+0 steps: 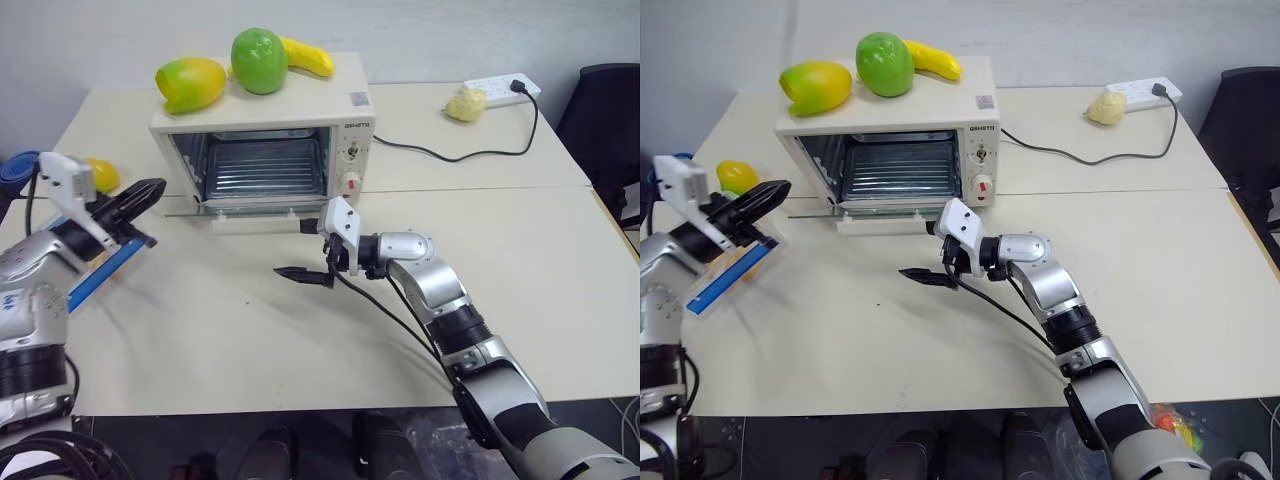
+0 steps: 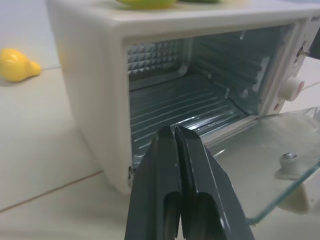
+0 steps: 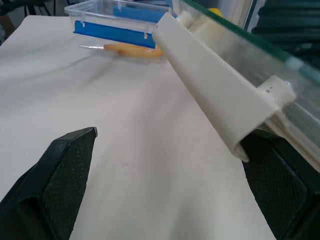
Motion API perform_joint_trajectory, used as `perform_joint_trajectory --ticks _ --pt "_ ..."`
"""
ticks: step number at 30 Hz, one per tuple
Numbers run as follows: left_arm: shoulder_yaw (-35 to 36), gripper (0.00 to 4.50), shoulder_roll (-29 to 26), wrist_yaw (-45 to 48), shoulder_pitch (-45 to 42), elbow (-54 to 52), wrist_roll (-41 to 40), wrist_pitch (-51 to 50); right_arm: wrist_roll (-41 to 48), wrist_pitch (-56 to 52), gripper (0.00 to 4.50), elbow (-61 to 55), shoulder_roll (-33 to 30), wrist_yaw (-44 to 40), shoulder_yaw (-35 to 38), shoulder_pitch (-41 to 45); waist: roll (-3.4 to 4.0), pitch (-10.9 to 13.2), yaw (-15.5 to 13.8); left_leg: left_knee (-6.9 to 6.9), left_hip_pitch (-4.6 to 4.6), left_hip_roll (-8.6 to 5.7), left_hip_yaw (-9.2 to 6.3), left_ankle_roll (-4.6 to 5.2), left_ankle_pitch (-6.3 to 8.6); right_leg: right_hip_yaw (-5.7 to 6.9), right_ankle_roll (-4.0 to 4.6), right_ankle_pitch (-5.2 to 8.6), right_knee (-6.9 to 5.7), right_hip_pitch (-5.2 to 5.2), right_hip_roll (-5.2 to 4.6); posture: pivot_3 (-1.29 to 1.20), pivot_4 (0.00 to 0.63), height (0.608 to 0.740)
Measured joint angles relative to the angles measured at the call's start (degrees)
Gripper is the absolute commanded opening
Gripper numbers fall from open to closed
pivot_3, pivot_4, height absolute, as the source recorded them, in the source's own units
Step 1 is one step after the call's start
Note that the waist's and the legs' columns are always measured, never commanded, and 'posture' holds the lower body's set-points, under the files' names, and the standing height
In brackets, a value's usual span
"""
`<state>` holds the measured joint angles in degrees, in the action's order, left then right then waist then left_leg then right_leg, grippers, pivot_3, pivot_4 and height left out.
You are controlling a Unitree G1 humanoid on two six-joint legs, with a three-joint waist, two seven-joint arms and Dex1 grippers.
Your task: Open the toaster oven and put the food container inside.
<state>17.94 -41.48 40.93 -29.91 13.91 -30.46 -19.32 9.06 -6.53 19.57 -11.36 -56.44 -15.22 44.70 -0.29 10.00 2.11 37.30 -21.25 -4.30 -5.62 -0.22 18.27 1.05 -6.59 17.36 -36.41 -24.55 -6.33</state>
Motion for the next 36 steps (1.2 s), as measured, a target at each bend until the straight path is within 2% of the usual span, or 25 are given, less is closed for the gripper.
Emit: perform_joint_trajectory --ticks 5,9,16,21,24,26,29,32,36 --pt "-3.71 0.03 2.13 2.86 -0.83 1.02 2.11 0.13 -1.28 10.02 4.5 0.69 -1.85 1.88 1.03 -7.84 -0.03 -0.01 -0.02 0.03 -0.01 -0.03 -0.02 0.0 0.01 0.0 -0.01 -0.01 -0.02 -0.01 -0.01 0.0 0.15 0.74" --pt "-6.1 0.03 1.28 5.31 1.53 0.2 4.71 0.65 -0.75 13.57 4.5 -2.27 -7.13 0.35 2.67 -17.31 -0.03 -0.02 -0.38 0.04 0.0 -0.05 -0.02 0.02 0.02 -0.01 -0.02 -0.01 -0.01 0.02 -0.02 0.0 0.15 0.74" --pt "-7.98 0.03 3.65 3.86 7.46 -4.47 6.5 -2.24 3.01 15.13 4.5 -11.64 -14.02 0.69 10.04 -29.69 -0.04 -0.01 -0.65 0.21 0.02 -0.03 0.0 0.02 0.03 -0.19 -0.03 -0.01 -0.04 0.07 -0.03 0.0 0.15 0.74" --pt "-7.07 0.03 8.05 -0.45 12.86 -8.8 7.08 0.0 11.74 11.13 4.5 -21.69 -16.13 1.21 16.68 -31.52 -0.06 -0.02 -0.6 0.16 0.12 0.0 -0.02 -0.02 0.06 -0.36 -0.03 -0.01 0.02 0.05 0.02 0.0 0.15 0.74" --pt "-4.11 0.6 10.59 -2.56 17.59 -11.46 6.75 3.69 14.87 9.73 4.5 -24.23 -16.44 0.17 17.65 -31.67 -0.07 -0.02 -0.58 0.13 0.13 0.01 -0.02 -0.02 0.07 -0.46 -0.03 -0.01 0.17 0.07 0.02 0.0 0.15 0.74" --pt "-0.9 1.18 12.19 -3.49 21.08 -13.35 5.22 5.17 16.7 8.55 4.5 -24.47 -16.05 -0.71 17.6 -32.06 -0.07 -0.02 -0.65 0.14 0.11 0.01 -0.03 -0.01 0.07 -0.56 -0.03 -0.02 0.2 0.07 0.01 0.0 0.15 0.74" --pt "7.53 2.0 14.37 -5.32 29.1 -20.81 -0.89 5.04 20.72 7.27 4.5 -26.65 -13.51 -2.26 16.99 -31.76 -0.07 -0.02 -0.47 0.09 0.13 0.09 -0.04 -0.01 0.12 -0.71 -0.02 -0.02 0.27 0.04 0.07 0.0 0.15 0.74" --pt "14.56 2.93 15.26 -7.24 35.76 -25.81 -3.6 5.79 21.44 7.75 4.5 -28.78 -12.37 -3.72 14.77 -30.8 -0.07 -0.02 -0.76 0.11 0.15 0.07 -0.06 0.02 0.15 -0.72 -0.01 -0.02 0.32 0.1 0.07 0.0 0.15 0.74" --pt "29.04 4.03 24.25 -13.82 51.61 -29.94 -10.74 5.76 21.24 10.28 4.5 -30.47 -7.72 -4.25 11.02 -27.82 -0.12 -0.04 -0.53 0.12 0.37 0.08 -0.08 0.1 0.49 -1.26 -0.03 -0.04 0.42 0.1 0.4 0.0 0.15 0.74"
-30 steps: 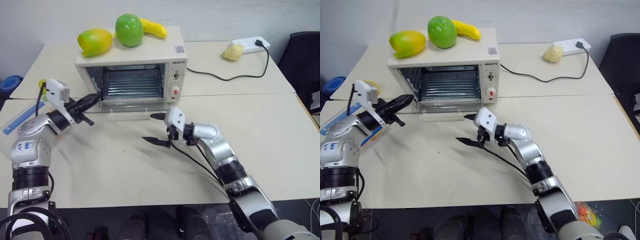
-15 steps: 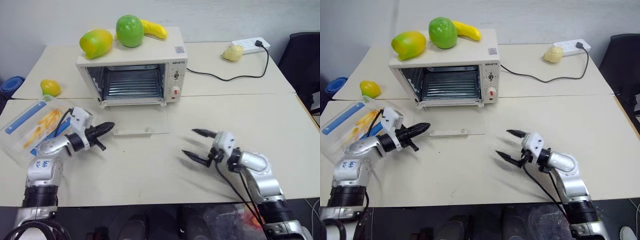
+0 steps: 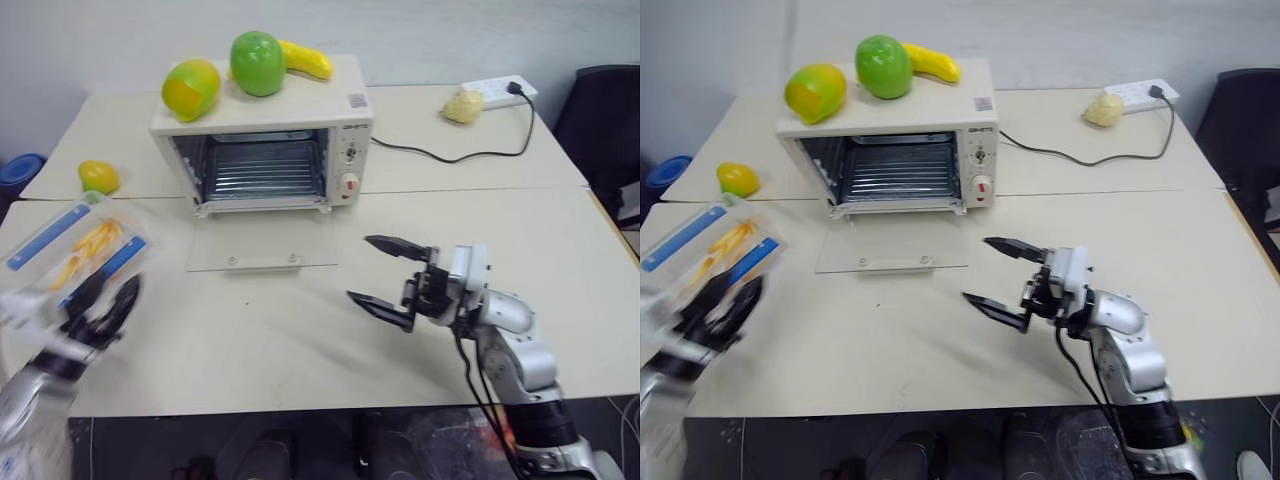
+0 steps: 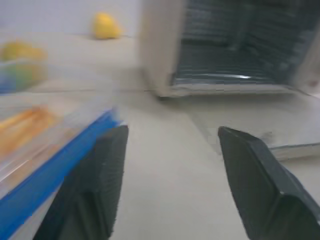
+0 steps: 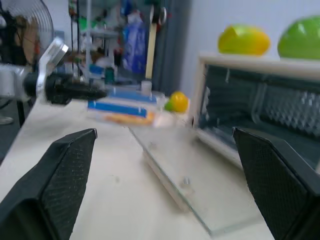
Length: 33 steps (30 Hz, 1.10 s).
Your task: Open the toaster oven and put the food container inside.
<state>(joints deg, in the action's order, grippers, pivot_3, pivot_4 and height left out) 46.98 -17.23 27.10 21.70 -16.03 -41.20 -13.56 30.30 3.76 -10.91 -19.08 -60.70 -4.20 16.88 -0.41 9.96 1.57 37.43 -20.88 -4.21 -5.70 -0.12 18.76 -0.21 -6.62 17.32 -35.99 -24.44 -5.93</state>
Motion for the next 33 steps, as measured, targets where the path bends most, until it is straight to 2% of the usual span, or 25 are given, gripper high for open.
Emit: perform_joint_trajectory --ticks 1,2,5,8,10,14,16,19,21,25,29,33 --pt "2.53 4.36 1.39 -1.72 1.84 -0.02 -1.38 -0.06 0.05 -0.05 4.5 0.3 0.05 -0.2 -0.05 0.83 -0.09 0.01 -0.43 0.08 -0.03 0.02 -0.06 -0.02 0.01 0.03 0.0 0.0 0.05 0.0 0.05 0.0 0.15 0.74" --pt "5.0 4.47 2.23 -3.49 3.06 0.02 -2.49 -0.02 0.09 -0.01 4.5 0.61 0.08 -0.47 0.01 1.55 -0.15 -0.01 -1.36 0.22 -0.05 0.03 -0.14 -0.04 0.04 0.06 0.01 -0.01 0.05 0.07 0.11 0.0 0.15 0.74" --pt "9.3 4.47 3.02 -7.5 4.01 0.02 -6.5 -0.27 0.08 0.73 4.5 2.44 0.65 -1.45 -0.21 2.42 -0.16 -0.02 -3.01 0.44 0.1 0.05 -0.26 0.06 0.17 0.11 0.01 -0.1 0.17 0.46 0.17 0.0 0.15 0.74" --pt "12.06 4.47 1.44 -12.94 3.97 0.95 -11.25 -3.66 -0.07 1.82 4.5 4.37 0.7 -3.02 -0.57 2.25 -0.14 -0.01 -3.17 0.43 0.67 0.07 -0.28 0.29 0.51 0.09 -0.01 -0.11 0.37 1.09 0.22 0.0 0.15 0.74" --pt "12.71 4.47 -2.62 -16.57 2.9 2.05 -14.14 -7.66 -0.21 2.77 4.5 5.63 0.71 -3.83 -0.59 2.26 -0.2 -0.04 -3.09 0.43 0.66 0.14 -0.29 0.23 0.54 0.09 0.02 -0.09 0.32 1.03 0.32 0.0 0.15 0.74" --pt "12.34 4.47 -15.81 -25.0 -4.11 5.67 -19.58 -18.62 -1.4 3.93 4.5 7.16 0.72 -4.57 -0.73 2.45 -0.2 -0.04 -2.8 0.42 0.66 0.19 -0.22 0.01 0.48 0.03 0.12 -0.04 0.11 0.85 0.39 0.0 0.15 0.74" --pt "11.17 4.47 -22.77 -30.24 -7.59 8.46 -19.93 -25.3 -1.89 4.56 4.5 7.55 0.73 -4.77 -0.83 2.64 -0.17 -0.03 -2.41 0.39 0.69 0.19 -0.12 0.0 0.49 -0.05 0.13 -0.03 0.08 0.8 0.41 0.0 0.15 0.74" --pt "8.3 4.47 -29.44 -36.63 -14.8 15.84 -19.66 -34.11 -2.63 5.12 4.5 8.7 0.58 -4.91 -0.95 2.66 -0.16 -0.02 -1.67 0.29 0.69 0.2 -0.09 -0.01 0.48 -0.07 0.16 -0.01 0.03 0.71 0.46 0.0 0.15 0.74" --pt "6.89 4.47 -32.19 -40.01 -19.97 21.3 -19.37 -39.65 -3.94 5.98 4.5 9.13 -0.14 -5.48 -1.19 2.62 -0.17 -0.03 -1.25 0.21 0.7 0.16 -0.11 -0.02 0.48 -0.11 0.16 -0.01 0.0 0.57 0.53 0.0 0.15 0.74" --pt "4.64 4.47 -34.07 -40.51 -27.09 28.51 -18.63 -44.78 -4.77 6.33 4.5 10.71 -0.76 -4.83 -0.59 3.41 -0.18 -0.03 -0.7 0.13 0.62 0.11 -0.09 -0.04 0.47 -0.12 0.16 -0.01 -0.08 0.27 0.53 0.0 0.15 0.74" --pt "1.77 3.64 -34.98 -39.65 -32.37 33.42 -16.71 -49.11 -5.13 6.35 4.5 10.63 -1.02 -3.92 0.16 3.95 -0.19 -0.04 -0.32 0.11 0.54 0.1 -0.05 -0.1 0.44 -0.14 0.16 -0.01 -0.13 0.11 0.5 0.0 0.15 0.74" --pt "-0.03 2.43 -35.01 -39.52 -36.56 37.31 -12.91 -49.67 -5.67 6.29 4.5 9.23 -1.22 -3.0 0.17 1.98 -0.2 -0.04 -0.08 0.09 0.53 0.1 -0.03 -0.15 0.41 -0.15 0.17 -0.01 -0.18 0.05 0.49 0.0 0.15 0.74"
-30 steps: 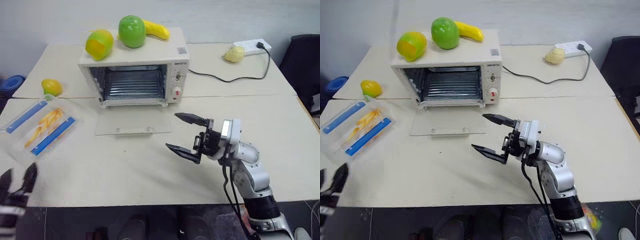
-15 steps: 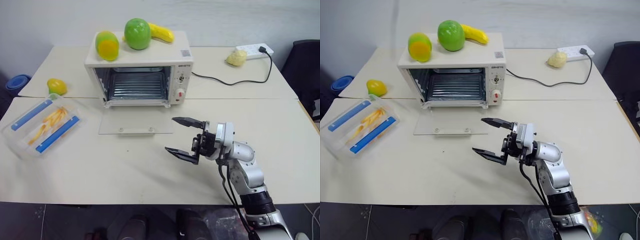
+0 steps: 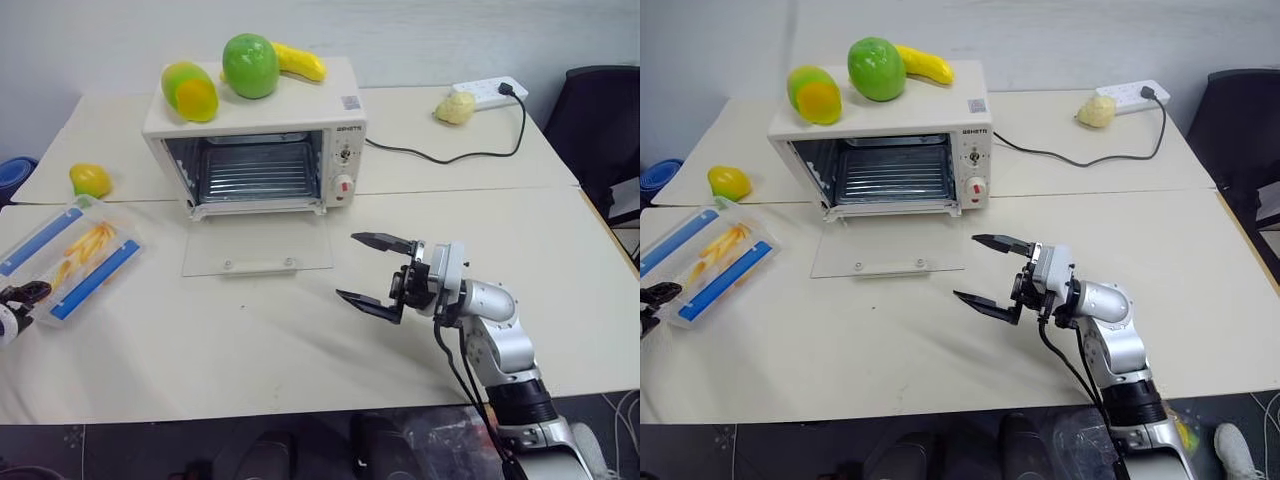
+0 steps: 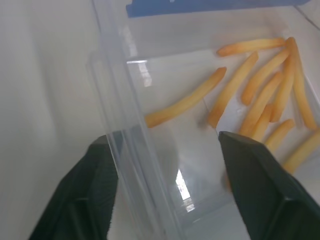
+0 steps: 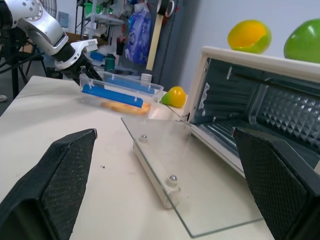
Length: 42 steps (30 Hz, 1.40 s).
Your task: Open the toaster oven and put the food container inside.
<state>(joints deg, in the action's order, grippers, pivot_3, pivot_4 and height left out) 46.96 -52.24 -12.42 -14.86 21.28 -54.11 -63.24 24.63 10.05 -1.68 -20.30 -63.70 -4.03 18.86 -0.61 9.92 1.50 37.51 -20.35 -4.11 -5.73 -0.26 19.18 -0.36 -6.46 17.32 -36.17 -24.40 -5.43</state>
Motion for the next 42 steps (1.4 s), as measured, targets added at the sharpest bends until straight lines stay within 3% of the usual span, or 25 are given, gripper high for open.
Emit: perform_joint_trajectory --ticks 6,8,12,16,19,24,31,35,40,42 --pt "1.63 0.61 1.42 1.01 -1.52 0.43 3.72 3.9 -0.75 -0.04 4.5 -1.14 -0.69 1.1 -0.02 -1.1 0.0 0.0 -0.01 0.0 -0.01 0.0 0.03 -0.02 -0.01 -0.04 0.0 0.0 -0.02 -0.02 -0.02 0.0 0.15 0.74" --pt "2.03 0.26 2.63 1.87 -1.38 0.33 4.5 5.04 -1.1 -0.04 4.5 -1.14 -1.29 1.4 -0.01 -1.22 -0.01 0.0 -0.06 0.02 -0.02 -0.01 0.03 -0.02 -0.01 -0.05 0.0 0.0 -0.02 -0.02 -0.04 0.0 0.15 0.74" --pt "2.8 0.26 2.55 7.03 -1.49 -1.28 4.86 7.63 -1.23 -0.05 4.5 -1.1 -1.94 1.95 0.06 -1.22 -0.11 -0.04 -0.05 0.05 -0.07 0.02 0.01 -0.02 -0.02 -0.08 0.0 0.0 0.0 -0.02 -0.04 0.0 0.15 0.74" --pt "3.07 0.26 -2.1 12.44 -2.09 -2.66 4.8 5.32 -1.1 -0.43 4.5 -1.11 -2.95 1.95 0.07 -1.4 -0.1 -0.03 0.01 0.01 -0.06 0.01 0.01 -0.02 -0.02 -0.11 0.0 0.0 0.01 -0.03 -0.04 0.0 0.15 0.74" --pt "-1.26 0.26 -6.95 18.63 -1.4 -7.13 4.15 -1.05 -1.04 -0.68 4.5 -1.12 -3.9 1.96 0.32 -2.21 -0.09 -0.03 -0.03 0.0 -0.07 0.0 0.0 -0.01 -0.01 -0.15 0.01 0.0 -0.01 -0.03 -0.09 0.0 0.15 0.74" --pt "-7.53 0.26 -7.71 26.09 -1.98 -17.43 -1.89 -12.17 -1.04 -1.18 4.5 -1.27 -4.03 2.16 0.41 -3.21 -0.03 0.01 -0.13 0.01 -0.07 -0.04 -0.01 0.03 -0.03 -0.15 0.01 0.0 -0.03 -0.02 -0.13 0.0 0.15 0.74" --pt "-16.15 0.26 2.17 22.78 -11.08 -25.38 -3.41 -17.4 -1.14 -1.22 4.5 -2.49 -4.24 3.59 0.95 -5.73 -0.02 0.01 -0.03 0.05 -0.07 -0.03 0.01 -0.02 -0.06 -0.12 0.01 0.0 -0.15 -0.07 -0.08 0.0 0.15 0.74" --pt "-22.18 0.26 8.06 18.18 -16.27 -24.76 1.09 -17.31 -1.27 -1.23 4.5 -3.6 -4.25 4.97 0.97 -6.33 -0.03 0.01 0.06 0.12 -0.08 -0.04 0.03 -0.03 -0.05 -0.08 0.0 0.0 -0.31 -0.11 -0.06 0.0 0.15 0.74" --pt "-24.53 0.26 11.57 15.16 -21.32 -22.12 7.19 -15.47 -1.31 -1.29 4.5 -4.99 -4.33 6.19 1.09 -7.01 -0.03 0.01 0.02 0.15 -0.06 -0.08 -0.01 -0.04 -0.05 -0.02 0.0 0.0 -0.32 -0.16 0.0 0.0 0.15 0.74" --pt "-25.28 1.0 13.09 14.91 -23.31 -19.81 9.53 -13.58 -1.35 -1.32 4.5 -5.22 -4.34 6.78 1.18 -7.28 -0.03 0.01 -0.2 0.21 -0.06 -0.1 -0.02 -0.04 -0.05 0.01 0.0 0.0 -0.29 -0.16 0.0 0.0 0.15 0.74"
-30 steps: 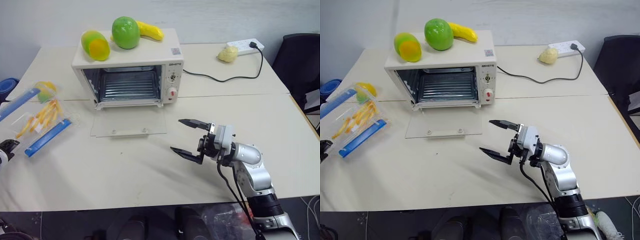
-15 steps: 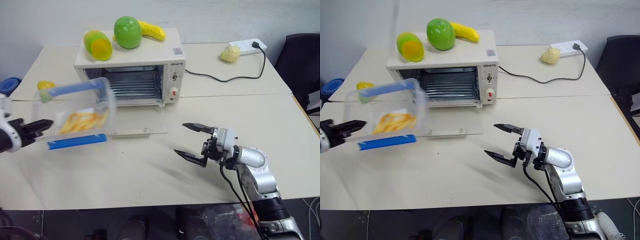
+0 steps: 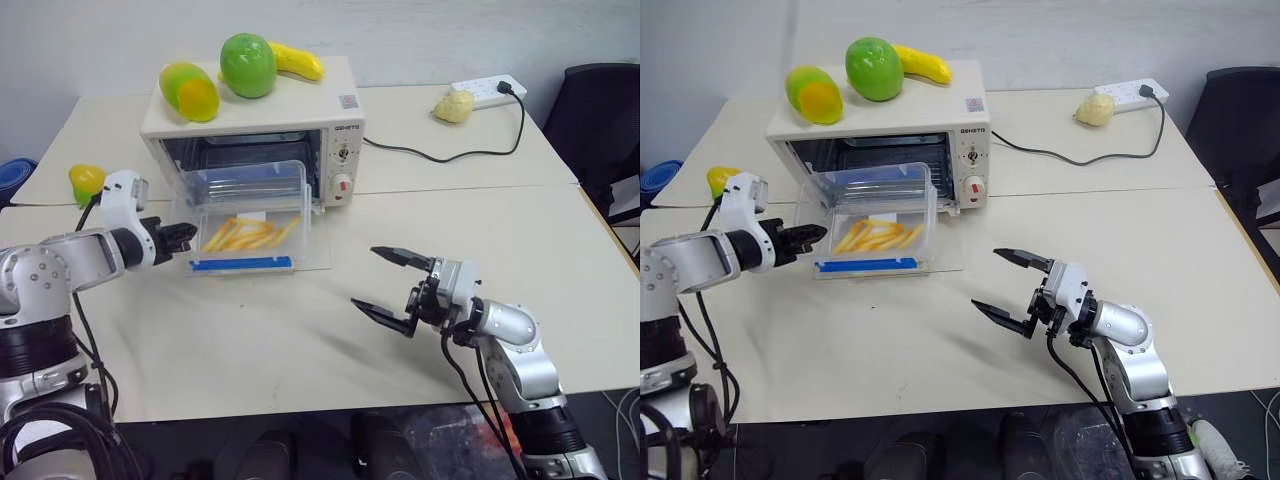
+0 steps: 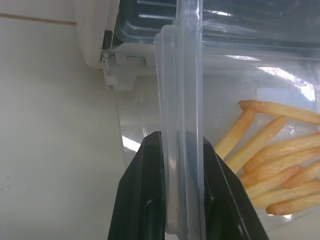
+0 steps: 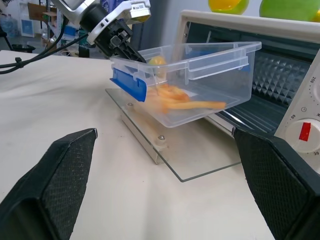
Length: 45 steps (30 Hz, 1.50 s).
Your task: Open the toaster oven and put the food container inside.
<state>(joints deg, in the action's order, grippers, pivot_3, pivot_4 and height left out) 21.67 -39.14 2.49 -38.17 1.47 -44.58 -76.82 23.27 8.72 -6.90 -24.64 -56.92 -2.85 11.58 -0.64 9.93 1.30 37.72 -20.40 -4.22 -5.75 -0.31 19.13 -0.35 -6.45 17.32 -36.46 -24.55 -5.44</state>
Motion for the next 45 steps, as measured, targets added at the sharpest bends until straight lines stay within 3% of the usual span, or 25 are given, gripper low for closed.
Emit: perform_joint_trajectory --ticks 6,10,14,18,20,24,27,32,45 --pt "-0.03 2.71 1.19 1.82 -2.14 3.44 2.96 2.86 -0.15 -0.63 4.5 -1.96 0.0 1.92 0.07 -1.52 0.0 0.0 -0.12 0.05 -0.01 0.0 0.0 -0.01 0.01 -0.01 0.0 0.0 -0.03 -0.01 0.0 0.0 0.15 0.74" --pt "1.52 2.71 -0.64 7.27 -2.04 3.53 3.15 7.47 0.2 -3.8 4.5 -3.64 -0.03 3.75 0.25 -1.97 0.0 0.0 -0.03 0.06 -0.02 0.0 0.0 -0.01 0.01 -0.01 0.0 0.0 -0.02 -0.01 0.0 0.0 0.15 0.74" --pt "2.48 2.71 -9.08 21.76 3.26 1.58 2.48 14.67 2.65 -9.8 4.5 -6.93 -0.89 4.73 0.37 -1.47 0.02 0.01 0.47 -0.06 0.0 0.0 -0.04 -0.03 0.02 -0.09 0.0 0.0 -0.01 -0.12 0.04 0.0 0.15 0.74" --pt "2.98 1.86 -16.23 42.81 14.85 1.52 5.93 32.05 3.71 -16.85 3.29 -9.12 -1.78 5.04 -1.96 0.64 0.1 0.03 0.33 -0.13 0.04 0.01 -0.05 -0.03 0.02 -0.1 0.07 0.03 0.07 -0.08 0.02 0.0 0.15 0.74" --pt "1.68 1.17 -18.22 52.87 22.31 1.7 9.64 42.37 2.66 -20.19 2.51 -9.24 -2.36 4.93 -4.57 2.07 0.14 0.06 0.14 -0.15 0.04 0.01 -0.07 -0.02 0.03 -0.17 0.1 0.05 0.18 -0.02 -0.01 0.0 0.15 0.74" --pt "-2.86 0.0 -13.36 57.62 26.44 1.99 14.23 52.6 -2.0 -22.81 1.12 -5.39 -0.56 6.25 -9.4 7.99 0.14 0.07 -1.34 0.0 -0.04 -0.01 -0.24 0.03 0.03 -0.21 0.1 -0.01 0.27 0.09 -0.05 0.0 0.15 0.74" --pt "-6.11 0.0 -8.08 54.94 25.35 2.3 17.17 55.91 -5.47 -22.6 0.11 -0.26 2.51 7.5 -12.09 12.72 0.11 0.05 -1.62 0.06 -0.1 -0.05 -0.27 0.06 0.04 -0.16 0.07 -0.03 0.26 0.08 -0.05 0.0 0.15 0.74" --pt "-9.33 0.0 0.22 46.6 17.59 6.83 21.47 59.4 -10.74 -19.93 0.11 12.24 9.41 10.25 -13.54 22.16 0.07 0.03 -0.96 0.18 -0.17 -0.06 -0.16 0.05 0.04 0.09 0.03 -0.05 -0.05 -0.13 0.02 0.0 0.15 0.74" --pt "-9.32 0.0 10.0 33.77 4.53 23.11 27.78 69.8 -16.18 -4.27 0.11 50.07 19.65 21.13 -6.51 43.44 0.07 0.03 0.9 0.22 -0.19 -0.05 -0.12 0.02 0.04 0.2 0.03 -0.05 -0.36 -0.24 0.02 0.0 0.15 0.74"
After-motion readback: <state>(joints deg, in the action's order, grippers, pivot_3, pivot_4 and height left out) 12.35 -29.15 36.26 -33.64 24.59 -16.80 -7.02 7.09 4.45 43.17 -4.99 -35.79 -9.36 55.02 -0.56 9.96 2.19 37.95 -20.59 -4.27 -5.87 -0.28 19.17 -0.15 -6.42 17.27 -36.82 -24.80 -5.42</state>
